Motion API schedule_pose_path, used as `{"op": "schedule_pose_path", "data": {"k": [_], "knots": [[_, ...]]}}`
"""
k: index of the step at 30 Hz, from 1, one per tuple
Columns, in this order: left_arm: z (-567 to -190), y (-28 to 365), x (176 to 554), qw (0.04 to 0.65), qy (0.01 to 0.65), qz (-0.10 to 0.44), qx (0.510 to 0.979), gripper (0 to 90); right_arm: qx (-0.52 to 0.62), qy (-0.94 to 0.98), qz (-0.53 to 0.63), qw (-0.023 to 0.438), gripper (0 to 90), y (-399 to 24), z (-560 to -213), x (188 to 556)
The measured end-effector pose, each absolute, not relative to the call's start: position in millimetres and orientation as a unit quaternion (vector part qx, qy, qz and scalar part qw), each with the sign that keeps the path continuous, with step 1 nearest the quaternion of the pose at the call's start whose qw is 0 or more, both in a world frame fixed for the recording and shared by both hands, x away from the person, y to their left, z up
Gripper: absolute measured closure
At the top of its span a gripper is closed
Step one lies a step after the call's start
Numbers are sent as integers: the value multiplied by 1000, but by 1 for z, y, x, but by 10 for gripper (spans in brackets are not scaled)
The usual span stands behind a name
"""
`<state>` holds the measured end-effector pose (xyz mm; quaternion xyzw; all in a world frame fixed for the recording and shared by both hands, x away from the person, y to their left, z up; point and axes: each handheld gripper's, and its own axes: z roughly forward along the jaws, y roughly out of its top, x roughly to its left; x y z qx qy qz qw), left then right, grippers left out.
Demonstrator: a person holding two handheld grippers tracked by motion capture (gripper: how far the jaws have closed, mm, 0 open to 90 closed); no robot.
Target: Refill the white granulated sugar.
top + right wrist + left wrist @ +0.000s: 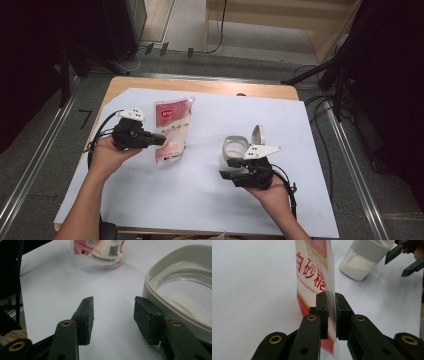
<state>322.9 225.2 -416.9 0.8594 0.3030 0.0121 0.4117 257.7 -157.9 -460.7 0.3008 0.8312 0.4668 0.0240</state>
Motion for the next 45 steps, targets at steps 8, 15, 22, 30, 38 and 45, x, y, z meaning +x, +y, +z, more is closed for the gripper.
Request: {"op": "schedule_pose_path", "data": {"k": [8,15,22,30,38,45], "knots": [[-416,229,323,429,308,8,849,786,300,832,466,26,509,-158,-461,257],[-417,228,322,432,300,4,850,694,297,833,466,28,511,-158,-461,258],[-417,232,320,446,292,4,846,628,297,834,464,29,513,-158,-460,257],[-415,237,316,454,291,20,842,554,295,834,465,35,512,-162,-457,256],[-411,243,310,453,296,31,840,503,302,828,471,39,514,-173,-450,253],[-408,255,306,442,301,29,844,502,296,830,472,41,561,-183,-443,248]]}}
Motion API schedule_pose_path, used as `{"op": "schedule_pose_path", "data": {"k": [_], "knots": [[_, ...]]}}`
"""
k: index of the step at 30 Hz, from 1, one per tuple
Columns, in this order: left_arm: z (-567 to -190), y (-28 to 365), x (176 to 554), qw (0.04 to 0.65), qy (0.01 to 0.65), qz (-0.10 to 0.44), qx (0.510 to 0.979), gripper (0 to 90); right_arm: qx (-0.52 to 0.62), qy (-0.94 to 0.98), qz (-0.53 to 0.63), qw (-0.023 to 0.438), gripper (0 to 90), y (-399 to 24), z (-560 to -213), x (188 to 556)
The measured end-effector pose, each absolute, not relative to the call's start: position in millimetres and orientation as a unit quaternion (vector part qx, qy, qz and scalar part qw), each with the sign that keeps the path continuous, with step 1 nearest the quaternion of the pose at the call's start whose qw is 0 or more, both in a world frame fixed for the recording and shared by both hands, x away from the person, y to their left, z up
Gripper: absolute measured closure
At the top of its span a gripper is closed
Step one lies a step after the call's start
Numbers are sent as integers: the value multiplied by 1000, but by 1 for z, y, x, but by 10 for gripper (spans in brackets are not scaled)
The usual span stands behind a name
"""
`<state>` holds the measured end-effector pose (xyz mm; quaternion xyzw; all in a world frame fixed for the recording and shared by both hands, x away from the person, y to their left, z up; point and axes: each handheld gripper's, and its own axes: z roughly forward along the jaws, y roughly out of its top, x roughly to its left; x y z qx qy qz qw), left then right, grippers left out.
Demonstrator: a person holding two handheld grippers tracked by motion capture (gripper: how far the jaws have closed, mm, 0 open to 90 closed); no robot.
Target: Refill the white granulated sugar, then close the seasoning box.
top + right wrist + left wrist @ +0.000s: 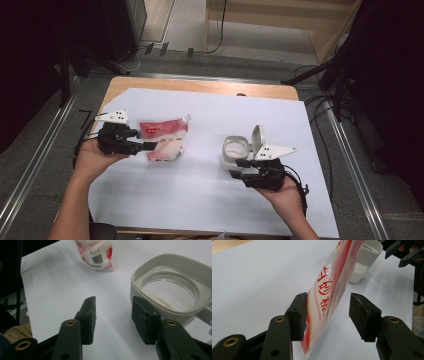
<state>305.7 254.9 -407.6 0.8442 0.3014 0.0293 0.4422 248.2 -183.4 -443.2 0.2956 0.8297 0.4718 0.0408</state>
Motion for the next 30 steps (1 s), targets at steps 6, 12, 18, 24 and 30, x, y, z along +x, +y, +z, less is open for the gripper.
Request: {"op": "schedule_pose_path", "data": {"k": [6,12,18,24,30], "knots": [[-405,269,302,440,314,44,840,496,301,827,474,35,586,-191,-441,247],[-406,282,299,449,315,54,834,493,311,821,478,22,627,-195,-439,246],[-408,290,300,444,330,52,831,479,316,820,477,22,651,-200,-439,248],[-412,294,301,439,340,56,830,474,323,818,476,20,665,-204,-438,249],[-415,295,301,441,332,66,831,475,323,819,474,23,687,-208,-439,250]]}}
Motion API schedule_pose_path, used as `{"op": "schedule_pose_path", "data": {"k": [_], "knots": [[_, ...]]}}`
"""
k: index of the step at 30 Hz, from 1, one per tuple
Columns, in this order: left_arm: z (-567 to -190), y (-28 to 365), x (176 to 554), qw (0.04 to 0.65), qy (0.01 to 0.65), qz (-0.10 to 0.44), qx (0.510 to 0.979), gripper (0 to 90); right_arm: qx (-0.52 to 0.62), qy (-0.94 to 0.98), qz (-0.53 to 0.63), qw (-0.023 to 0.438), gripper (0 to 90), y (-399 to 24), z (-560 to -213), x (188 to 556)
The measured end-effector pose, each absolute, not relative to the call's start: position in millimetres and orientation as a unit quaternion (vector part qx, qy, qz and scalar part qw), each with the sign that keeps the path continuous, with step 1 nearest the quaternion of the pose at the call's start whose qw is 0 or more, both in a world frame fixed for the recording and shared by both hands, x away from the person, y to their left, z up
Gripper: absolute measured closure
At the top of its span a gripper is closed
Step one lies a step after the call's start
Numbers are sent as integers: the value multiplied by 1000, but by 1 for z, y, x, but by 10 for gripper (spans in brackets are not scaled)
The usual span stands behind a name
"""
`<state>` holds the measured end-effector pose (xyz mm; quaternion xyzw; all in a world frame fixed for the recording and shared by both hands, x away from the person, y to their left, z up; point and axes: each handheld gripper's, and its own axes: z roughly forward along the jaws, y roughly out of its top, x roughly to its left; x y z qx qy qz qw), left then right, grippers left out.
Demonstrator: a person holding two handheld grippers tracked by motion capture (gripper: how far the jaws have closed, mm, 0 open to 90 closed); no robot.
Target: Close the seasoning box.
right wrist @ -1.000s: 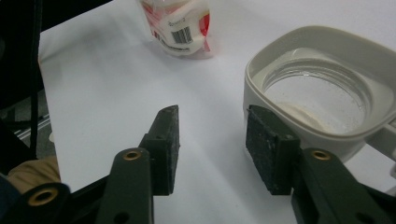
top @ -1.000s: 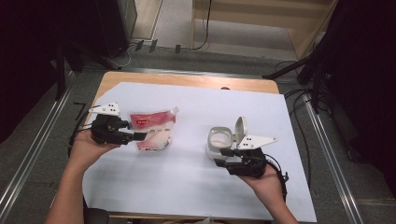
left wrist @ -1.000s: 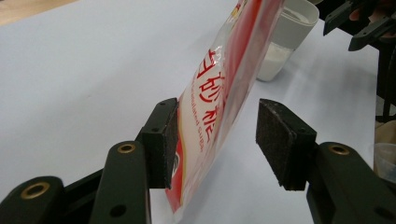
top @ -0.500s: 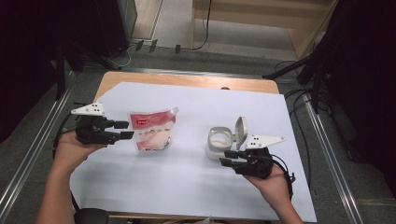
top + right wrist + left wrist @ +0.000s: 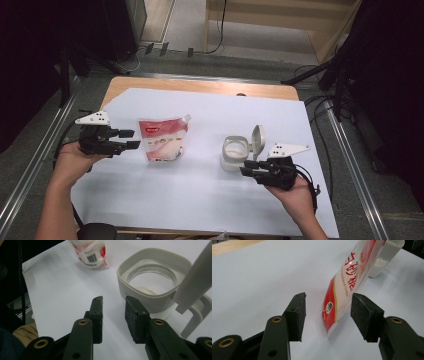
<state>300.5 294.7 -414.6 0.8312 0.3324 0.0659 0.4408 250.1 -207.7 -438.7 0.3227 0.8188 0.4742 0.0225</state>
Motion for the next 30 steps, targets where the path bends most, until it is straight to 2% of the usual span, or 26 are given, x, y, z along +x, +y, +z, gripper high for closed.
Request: {"op": "schedule_pose_path", "data": {"k": [5,17,24,30], "knots": [[-412,301,299,444,347,53,824,457,324,819,473,22,692,-209,-439,251],[-419,306,311,418,403,95,809,453,329,821,467,21,727,-222,-437,251],[-422,292,316,415,384,103,818,441,335,820,464,18,850,-233,-437,254],[-425,288,319,405,386,100,823,433,344,819,458,24,898,-241,-433,257]]}}
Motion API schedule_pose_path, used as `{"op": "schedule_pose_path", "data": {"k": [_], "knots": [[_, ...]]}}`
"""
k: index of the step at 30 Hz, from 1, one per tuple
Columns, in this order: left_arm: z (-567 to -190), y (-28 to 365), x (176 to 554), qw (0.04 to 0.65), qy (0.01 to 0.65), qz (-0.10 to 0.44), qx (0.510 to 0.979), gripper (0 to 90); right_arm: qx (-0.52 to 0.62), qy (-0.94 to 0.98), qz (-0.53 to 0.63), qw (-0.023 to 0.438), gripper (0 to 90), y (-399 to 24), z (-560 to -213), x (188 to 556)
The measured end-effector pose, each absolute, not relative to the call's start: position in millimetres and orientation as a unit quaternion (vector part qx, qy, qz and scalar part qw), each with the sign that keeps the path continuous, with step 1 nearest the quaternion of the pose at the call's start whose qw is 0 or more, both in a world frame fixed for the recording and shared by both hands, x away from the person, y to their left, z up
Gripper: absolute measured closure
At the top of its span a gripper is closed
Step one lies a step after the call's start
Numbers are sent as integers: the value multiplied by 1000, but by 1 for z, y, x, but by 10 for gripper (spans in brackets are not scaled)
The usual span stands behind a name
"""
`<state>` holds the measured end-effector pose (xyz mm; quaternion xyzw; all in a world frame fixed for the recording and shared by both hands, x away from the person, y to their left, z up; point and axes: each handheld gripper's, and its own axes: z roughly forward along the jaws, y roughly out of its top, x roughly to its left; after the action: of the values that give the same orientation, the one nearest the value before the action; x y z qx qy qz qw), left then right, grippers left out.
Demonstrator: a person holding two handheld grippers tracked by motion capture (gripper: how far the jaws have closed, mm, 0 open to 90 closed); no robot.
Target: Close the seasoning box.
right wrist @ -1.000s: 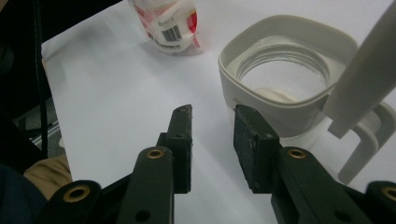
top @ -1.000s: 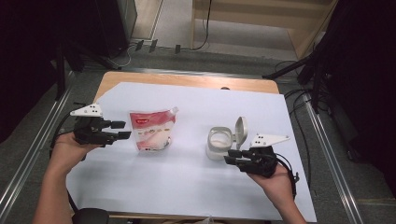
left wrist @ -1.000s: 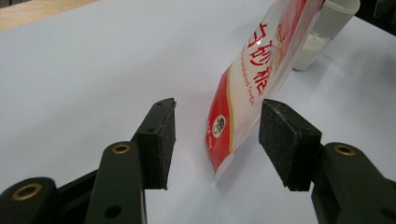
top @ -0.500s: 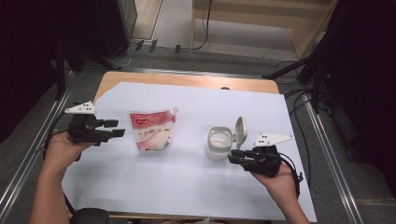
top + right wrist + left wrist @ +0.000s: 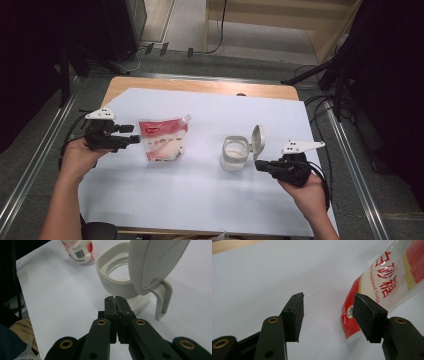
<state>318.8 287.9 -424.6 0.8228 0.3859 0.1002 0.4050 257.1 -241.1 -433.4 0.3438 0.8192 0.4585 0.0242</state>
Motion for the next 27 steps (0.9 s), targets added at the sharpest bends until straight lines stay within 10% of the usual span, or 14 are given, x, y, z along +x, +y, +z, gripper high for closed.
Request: {"op": "schedule_pose_path", "data": {"k": [27], "knots": [[-426,284,319,411,392,83,819,431,410,777,475,59,893,-254,-431,297]]}}
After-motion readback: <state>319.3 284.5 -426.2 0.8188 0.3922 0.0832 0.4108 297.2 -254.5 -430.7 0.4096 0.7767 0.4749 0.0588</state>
